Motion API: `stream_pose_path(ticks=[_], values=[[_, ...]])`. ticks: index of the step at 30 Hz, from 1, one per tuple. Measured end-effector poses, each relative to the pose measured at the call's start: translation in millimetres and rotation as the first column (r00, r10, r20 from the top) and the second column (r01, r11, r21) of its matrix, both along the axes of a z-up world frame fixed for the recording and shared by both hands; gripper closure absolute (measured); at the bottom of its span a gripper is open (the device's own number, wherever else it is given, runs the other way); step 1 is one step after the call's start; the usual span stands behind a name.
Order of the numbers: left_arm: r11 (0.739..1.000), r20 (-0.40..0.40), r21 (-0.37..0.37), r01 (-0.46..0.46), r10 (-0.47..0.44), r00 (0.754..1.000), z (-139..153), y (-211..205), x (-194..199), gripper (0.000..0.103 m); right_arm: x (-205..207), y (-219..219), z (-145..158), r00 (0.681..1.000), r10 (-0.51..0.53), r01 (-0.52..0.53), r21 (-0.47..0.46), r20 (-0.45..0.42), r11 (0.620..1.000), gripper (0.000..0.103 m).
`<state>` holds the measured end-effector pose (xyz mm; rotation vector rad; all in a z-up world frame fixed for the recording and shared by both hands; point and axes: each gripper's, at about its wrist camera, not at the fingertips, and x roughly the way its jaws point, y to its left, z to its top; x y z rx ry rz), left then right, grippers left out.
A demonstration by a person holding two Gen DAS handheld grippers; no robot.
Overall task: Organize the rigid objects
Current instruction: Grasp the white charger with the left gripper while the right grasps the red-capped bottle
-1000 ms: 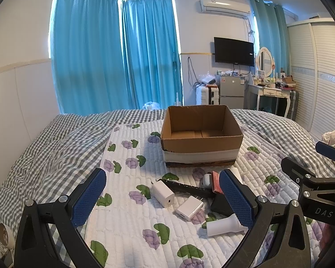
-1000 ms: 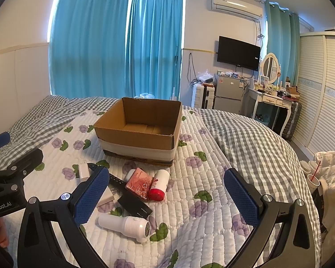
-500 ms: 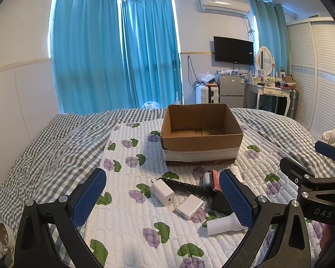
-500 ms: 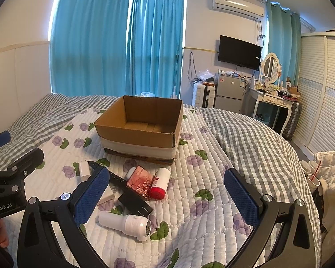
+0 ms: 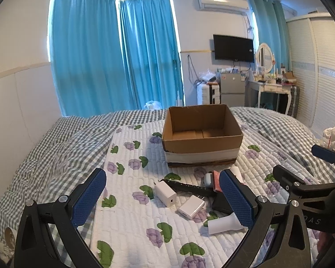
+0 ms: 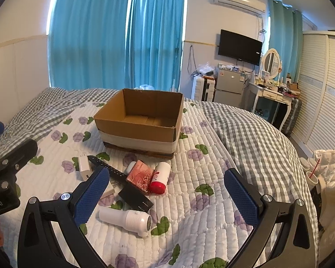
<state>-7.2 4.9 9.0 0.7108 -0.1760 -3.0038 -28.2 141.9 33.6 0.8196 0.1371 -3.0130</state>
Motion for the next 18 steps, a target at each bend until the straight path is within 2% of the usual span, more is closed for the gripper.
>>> stream_pose_path(ticks=[5,9,12,15,18], values=[[0.999,0.031,-0.031,-0.013,0.014,0.999,8.3,-3.3,-25.6,0.000,-23.6,1.2,21.8,0.998,0.033,-0.035,0.030,0.059,0.999,0.000],[0.998,0.118,-0.048,-0.030,0.035,0.992,-6.6,-7.8,-64.1,0.000,-59.1,7.0,26.8,0.992,0.044,-0.051,0.054,0.120,0.997,0.000],[0.998,0.226,-0.049,-0.042,0.052,0.973,-38.3,-10.0,-96.2,0.000,-92.0,7.3,8.6,0.981,0.051,-0.070,0.093,0.187,0.993,0.001],[0.999,0.323,-0.014,-0.045,0.048,0.945,-73.5,-12.1,-122.9,0.001,-122.8,6.1,-22.4,0.963,0.062,-0.094,0.112,0.262,0.989,0.007],[0.997,0.373,-0.012,-0.080,0.078,0.925,-96.9,-13.1,-140.8,0.001,-146.4,3.4,-56.4,0.942,0.059,-0.103,0.117,0.331,0.988,0.016]])
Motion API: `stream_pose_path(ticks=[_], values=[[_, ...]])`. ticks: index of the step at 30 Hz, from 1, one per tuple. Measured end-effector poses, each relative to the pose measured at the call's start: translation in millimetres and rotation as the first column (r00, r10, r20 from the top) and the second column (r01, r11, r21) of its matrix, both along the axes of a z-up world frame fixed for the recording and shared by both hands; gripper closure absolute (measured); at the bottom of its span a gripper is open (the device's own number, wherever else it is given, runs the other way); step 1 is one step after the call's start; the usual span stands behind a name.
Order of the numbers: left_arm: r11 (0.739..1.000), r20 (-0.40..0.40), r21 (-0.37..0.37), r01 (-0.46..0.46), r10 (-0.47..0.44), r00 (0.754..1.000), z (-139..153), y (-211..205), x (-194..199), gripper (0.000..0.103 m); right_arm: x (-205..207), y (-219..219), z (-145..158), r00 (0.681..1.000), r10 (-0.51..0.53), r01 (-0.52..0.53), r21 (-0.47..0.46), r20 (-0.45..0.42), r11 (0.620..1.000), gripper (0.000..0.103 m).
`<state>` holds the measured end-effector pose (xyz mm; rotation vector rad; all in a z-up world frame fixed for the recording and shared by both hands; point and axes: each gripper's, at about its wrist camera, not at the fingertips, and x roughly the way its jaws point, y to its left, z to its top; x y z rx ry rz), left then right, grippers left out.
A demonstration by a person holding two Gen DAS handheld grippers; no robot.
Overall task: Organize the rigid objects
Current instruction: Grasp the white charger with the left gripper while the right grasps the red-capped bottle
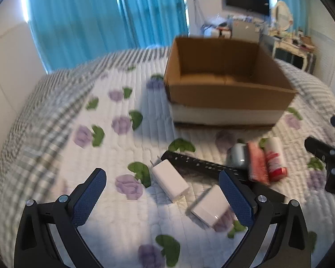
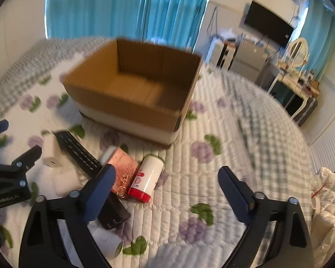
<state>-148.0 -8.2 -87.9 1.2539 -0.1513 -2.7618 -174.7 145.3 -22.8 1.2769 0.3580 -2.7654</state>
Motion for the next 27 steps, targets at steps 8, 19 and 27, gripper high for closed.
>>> stream_pose_path(ticks=[8,19,27], values=[[0.997,0.105,0.005,-0.073,0.072,0.992,-46.9,-9.7,-20.1,0.023,-33.9,6.5,-67.6,0.984,-0.020,0.035,-0.081,0.179,0.996,0.031],[0.999,0.106,0.045,-0.014,0.009,0.994,-41.1,-1.6,-4.2,0.069,-43.4,0.2,-86.6,0.974,-0.033,0.048,-0.064,0.222,0.997,0.032],[0.999,0.054,0.036,0.026,-0.028,0.998,-18.0,4.4,7.6,0.075,-56.3,7.3,-92.4,0.967,-0.031,0.082,-0.193,0.253,0.978,0.062]])
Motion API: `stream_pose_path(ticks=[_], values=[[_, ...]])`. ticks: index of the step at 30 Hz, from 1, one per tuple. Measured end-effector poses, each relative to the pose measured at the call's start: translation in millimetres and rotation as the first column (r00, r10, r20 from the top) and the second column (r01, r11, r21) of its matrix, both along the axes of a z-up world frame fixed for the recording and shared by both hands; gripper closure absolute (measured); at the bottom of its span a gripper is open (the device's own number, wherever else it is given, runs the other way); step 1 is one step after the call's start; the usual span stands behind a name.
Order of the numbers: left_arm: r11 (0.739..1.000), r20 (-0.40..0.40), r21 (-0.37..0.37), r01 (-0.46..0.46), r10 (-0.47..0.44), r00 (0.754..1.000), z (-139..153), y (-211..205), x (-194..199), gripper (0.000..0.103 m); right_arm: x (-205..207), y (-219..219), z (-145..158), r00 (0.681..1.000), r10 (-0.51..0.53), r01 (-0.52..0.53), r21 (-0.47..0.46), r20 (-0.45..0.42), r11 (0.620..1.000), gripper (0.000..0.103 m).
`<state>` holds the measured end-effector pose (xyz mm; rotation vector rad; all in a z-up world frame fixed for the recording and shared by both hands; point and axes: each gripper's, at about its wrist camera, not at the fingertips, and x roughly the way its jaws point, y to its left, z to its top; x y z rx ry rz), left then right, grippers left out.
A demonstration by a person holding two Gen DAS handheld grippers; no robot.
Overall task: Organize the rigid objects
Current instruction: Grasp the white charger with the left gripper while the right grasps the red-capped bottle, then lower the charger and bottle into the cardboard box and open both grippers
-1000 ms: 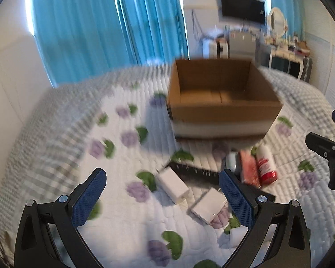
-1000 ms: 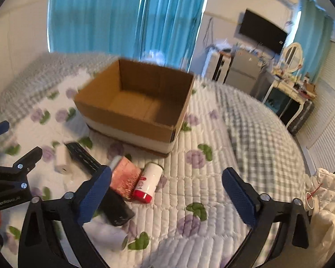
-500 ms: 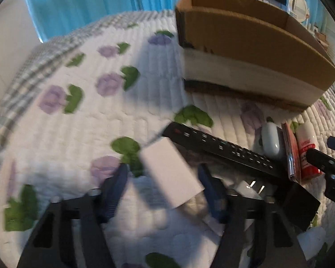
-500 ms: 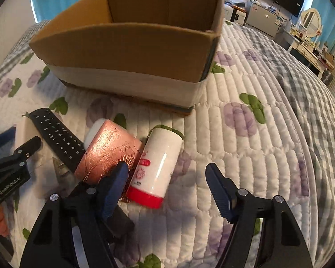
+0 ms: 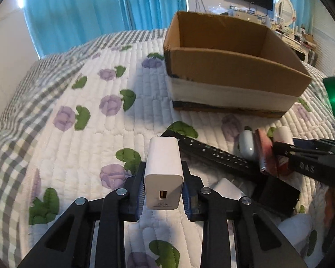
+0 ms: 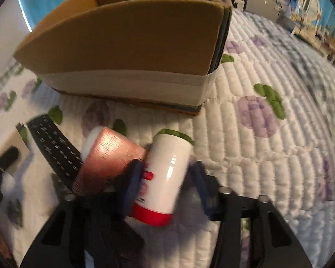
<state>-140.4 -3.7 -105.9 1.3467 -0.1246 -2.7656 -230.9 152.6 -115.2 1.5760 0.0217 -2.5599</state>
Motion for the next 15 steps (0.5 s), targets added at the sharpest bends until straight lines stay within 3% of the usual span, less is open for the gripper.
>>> stream_pose_path(ticks=[6,15], values=[[0.999,-0.046,0.012,0.037,-0.036,0.998,26.2,3.3,9.5,0.075,24.3,-0.7,26.8,0.998,0.024,-0.026,-0.026,-0.060,0.999,0.065],[0.995,-0.171,0.002,0.100,-0.098,0.980,102.9,1.5,14.4,0.075,43.7,-12.2,138.9,0.969,0.078,-0.083,-0.013,-0.236,0.996,0.066]])
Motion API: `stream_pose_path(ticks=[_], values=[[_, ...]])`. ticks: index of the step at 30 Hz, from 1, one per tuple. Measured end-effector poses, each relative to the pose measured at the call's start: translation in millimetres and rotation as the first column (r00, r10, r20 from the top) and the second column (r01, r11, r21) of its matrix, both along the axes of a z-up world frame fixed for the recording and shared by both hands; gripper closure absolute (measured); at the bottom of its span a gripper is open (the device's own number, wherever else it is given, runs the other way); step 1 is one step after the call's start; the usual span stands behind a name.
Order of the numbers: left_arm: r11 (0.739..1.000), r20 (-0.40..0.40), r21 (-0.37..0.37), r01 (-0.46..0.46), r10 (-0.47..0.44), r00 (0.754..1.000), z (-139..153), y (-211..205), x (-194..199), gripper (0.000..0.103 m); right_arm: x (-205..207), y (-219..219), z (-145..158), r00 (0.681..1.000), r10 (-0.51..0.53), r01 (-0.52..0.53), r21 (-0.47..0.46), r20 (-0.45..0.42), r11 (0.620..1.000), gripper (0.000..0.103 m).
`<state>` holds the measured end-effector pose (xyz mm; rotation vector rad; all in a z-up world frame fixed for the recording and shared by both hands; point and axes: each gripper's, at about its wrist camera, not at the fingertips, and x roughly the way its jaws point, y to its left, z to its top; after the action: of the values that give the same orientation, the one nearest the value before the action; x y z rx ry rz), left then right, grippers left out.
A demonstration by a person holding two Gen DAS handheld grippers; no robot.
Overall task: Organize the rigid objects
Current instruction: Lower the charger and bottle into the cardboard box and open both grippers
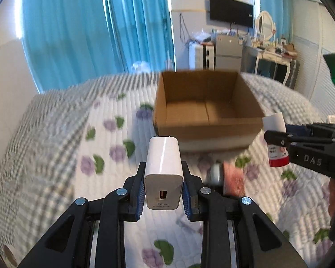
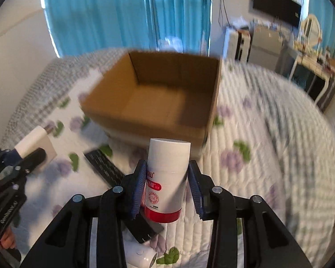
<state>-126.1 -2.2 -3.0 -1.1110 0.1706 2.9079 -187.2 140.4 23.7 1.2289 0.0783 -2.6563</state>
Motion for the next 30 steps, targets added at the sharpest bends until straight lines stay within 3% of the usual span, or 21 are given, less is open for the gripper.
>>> stream_pose_path(ticks=[5,9,15,21,25,27,30], values=[[0.999,-0.070,-0.003,0.038,-0.038,0.997,39.5,6.2,-33.9,0.075,-28.2,-8.4,55.1,0.997,0.031,-0.031,0.004,-0.072,1.000,0.066],[0.998,-0.068,-0.011,0.062,-0.062,0.996,42.7,16.6,-83.2,0.075,-53.8,-6.2,68.2,0.996,0.032,-0.032,0.008,-0.087,0.999,0.066],[0.996,0.013,-0.023,0.085,-0.085,0.996,-1.9,34.5,-151.7,0.075,-98.6,-0.6,43.9,0.998,0.034,-0.034,-0.002,-0.047,0.999,0.066],[0.994,0.080,-0.010,0.110,-0.109,0.991,-48.9,40.8,-177.3,0.074,-125.2,8.9,2.3,0.999,0.045,-0.045,-0.017,0.005,0.999,0.066],[0.997,0.074,-0.004,0.081,-0.080,0.994,-53.9,39.2,-183.7,0.069,-128.2,10.8,-13.0,0.998,0.057,-0.057,-0.010,0.024,0.998,0.066],[0.997,0.057,0.007,0.072,-0.072,0.996,-48.9,35.7,-187.6,0.060,-133.0,9.0,-16.4,0.997,0.065,-0.065,0.015,0.033,0.998,0.066],[0.998,0.031,0.022,0.059,-0.059,0.998,-38.0,30.1,-185.4,0.059,-140.9,5.7,-20.3,0.997,0.064,-0.065,0.037,0.039,0.997,0.066]])
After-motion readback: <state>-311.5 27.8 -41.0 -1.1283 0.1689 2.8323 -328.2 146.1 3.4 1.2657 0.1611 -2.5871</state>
